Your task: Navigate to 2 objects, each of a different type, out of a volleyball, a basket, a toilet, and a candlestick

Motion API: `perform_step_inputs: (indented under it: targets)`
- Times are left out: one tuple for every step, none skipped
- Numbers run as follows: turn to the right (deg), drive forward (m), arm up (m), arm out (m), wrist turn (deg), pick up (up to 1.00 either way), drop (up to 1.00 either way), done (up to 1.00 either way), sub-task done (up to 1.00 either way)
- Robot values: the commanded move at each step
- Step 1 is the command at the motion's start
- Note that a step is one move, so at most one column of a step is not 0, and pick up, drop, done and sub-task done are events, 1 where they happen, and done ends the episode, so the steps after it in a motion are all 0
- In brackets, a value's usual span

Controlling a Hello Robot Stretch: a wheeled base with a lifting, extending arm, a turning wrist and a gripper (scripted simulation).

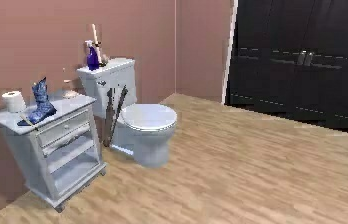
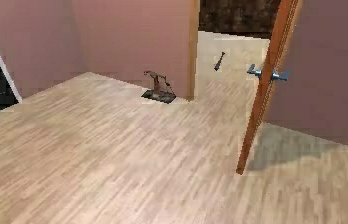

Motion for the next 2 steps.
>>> perform_step_inputs:
  targets:
    - [6.0,0.00,0.00,0.00,0.0,0.00,0.00,0.00,0.00]
    - [0.0,0.80,0.00,0.00,0.0,0.00,0.00,0.00,0.00]
